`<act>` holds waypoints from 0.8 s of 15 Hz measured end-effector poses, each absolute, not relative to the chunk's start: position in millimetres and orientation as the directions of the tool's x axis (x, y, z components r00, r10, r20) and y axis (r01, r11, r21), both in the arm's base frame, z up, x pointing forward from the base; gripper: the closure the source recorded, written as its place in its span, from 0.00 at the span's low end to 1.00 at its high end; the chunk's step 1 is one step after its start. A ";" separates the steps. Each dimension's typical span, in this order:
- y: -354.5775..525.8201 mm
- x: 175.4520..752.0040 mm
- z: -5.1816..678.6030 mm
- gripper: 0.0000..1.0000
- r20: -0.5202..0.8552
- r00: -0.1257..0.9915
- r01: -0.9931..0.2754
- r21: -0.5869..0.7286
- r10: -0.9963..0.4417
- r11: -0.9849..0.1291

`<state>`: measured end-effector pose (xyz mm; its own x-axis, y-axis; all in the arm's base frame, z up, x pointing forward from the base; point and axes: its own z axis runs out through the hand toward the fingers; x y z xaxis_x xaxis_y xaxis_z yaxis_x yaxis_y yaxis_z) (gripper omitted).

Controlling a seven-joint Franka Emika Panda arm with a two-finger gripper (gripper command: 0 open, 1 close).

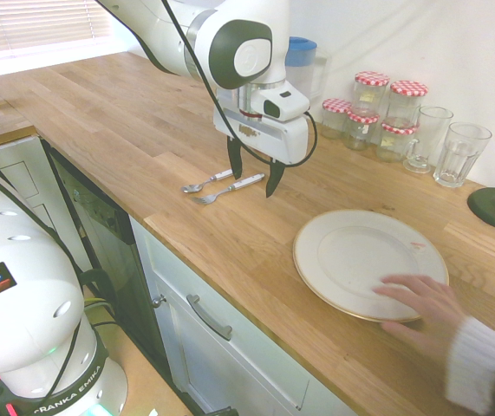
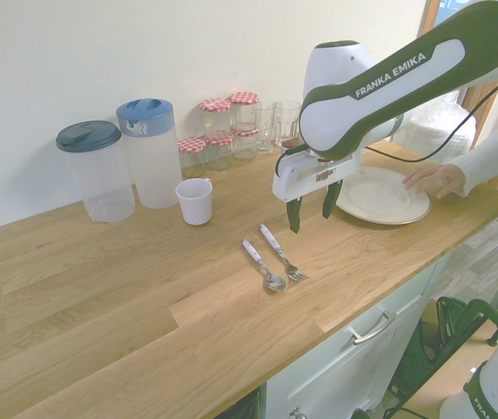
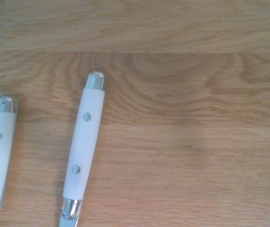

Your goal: Put the spoon into the plate

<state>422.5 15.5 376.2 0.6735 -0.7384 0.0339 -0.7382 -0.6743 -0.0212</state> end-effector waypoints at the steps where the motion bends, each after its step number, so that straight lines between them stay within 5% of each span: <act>1: 15.6 422.5 376.1 0.00 0.034 0.675 -0.737 -0.021 -0.737 -0.676; 12: 136.8 445.8 391.6 0.00 0.089 0.666 -0.740 -0.041 -0.741 -0.671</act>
